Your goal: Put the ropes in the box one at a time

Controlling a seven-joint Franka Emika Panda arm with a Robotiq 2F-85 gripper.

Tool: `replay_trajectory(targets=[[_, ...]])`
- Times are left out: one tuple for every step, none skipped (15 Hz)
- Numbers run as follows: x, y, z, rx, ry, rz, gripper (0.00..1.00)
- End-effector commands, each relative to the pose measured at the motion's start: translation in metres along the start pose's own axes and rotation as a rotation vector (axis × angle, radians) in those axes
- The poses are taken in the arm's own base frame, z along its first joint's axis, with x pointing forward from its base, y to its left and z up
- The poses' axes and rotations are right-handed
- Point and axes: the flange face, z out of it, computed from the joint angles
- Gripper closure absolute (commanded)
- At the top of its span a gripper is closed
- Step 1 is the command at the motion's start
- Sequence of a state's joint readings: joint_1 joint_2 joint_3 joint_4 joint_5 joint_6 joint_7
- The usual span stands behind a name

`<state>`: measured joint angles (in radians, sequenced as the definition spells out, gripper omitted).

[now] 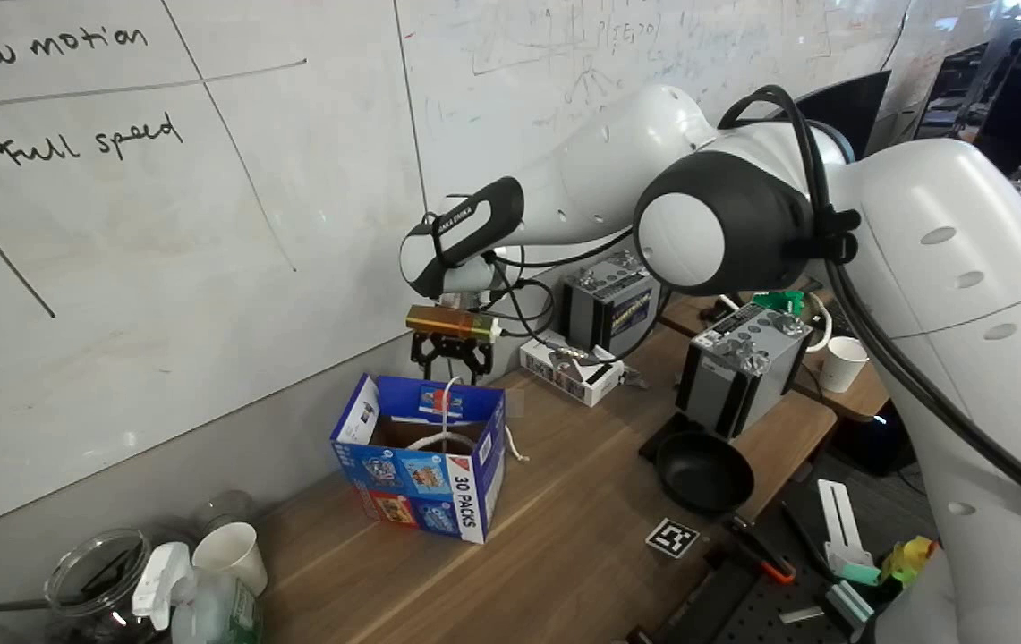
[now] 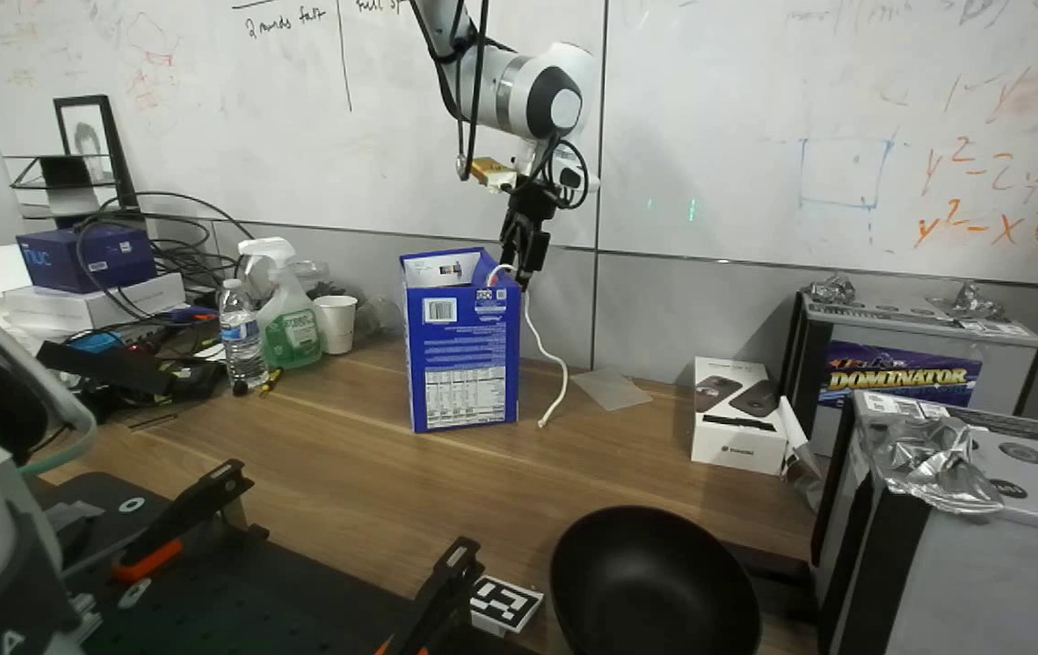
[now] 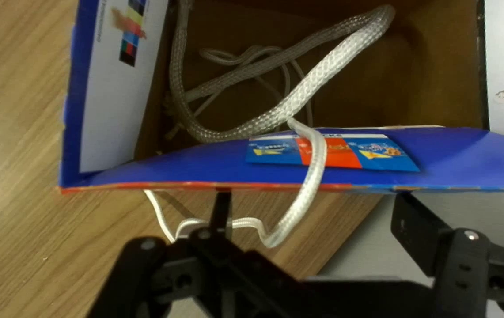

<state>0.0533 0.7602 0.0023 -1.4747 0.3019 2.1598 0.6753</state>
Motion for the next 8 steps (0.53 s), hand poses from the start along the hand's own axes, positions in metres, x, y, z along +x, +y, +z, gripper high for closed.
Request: replay_trajectory(targets=[[0.0023,-0.0022,-0.0048,0.012,0.022,-0.004,0.37],[0.0027,-0.0019,-0.0048,0.012,0.024,-0.005,0.47],[0.0030,-0.0016,-0.0053,0.013,0.026,-0.005,0.55],[0.0031,-0.0013,-0.0063,0.013,0.027,-0.005,0.62],[0.0032,-0.0010,-0.0061,0.013,0.029,-0.005,0.70],[0.0032,-0.0006,-0.0069,0.013,0.030,-0.006,0.77],[0.0034,-0.0004,-0.0073,0.013,0.031,-0.005,0.86],[0.0035,0.0001,-0.0075,0.013,0.032,-0.006,0.93]])
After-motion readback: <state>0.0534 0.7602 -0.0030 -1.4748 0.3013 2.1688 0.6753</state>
